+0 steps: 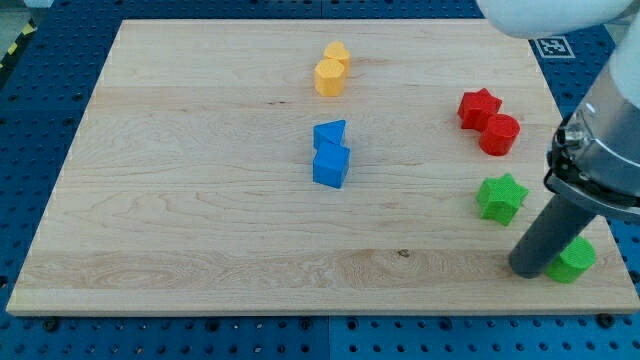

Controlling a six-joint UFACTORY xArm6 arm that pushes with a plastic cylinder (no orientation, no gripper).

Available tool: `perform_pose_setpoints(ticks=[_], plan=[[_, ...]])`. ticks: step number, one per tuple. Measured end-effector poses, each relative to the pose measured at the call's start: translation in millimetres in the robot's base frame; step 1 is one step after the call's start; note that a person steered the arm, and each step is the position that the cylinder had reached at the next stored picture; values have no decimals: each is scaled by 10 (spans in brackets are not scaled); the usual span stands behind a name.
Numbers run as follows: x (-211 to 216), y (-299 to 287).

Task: Slide the green star to the green circle

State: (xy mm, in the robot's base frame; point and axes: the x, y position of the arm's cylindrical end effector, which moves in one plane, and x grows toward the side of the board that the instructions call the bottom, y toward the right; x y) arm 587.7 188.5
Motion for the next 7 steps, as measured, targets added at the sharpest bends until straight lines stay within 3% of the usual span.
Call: perform_pose_setpoints(ticks=[2, 4, 5, 7], plan=[[-240, -500], [-925, -957], [-1145, -826], [-1073, -324]])
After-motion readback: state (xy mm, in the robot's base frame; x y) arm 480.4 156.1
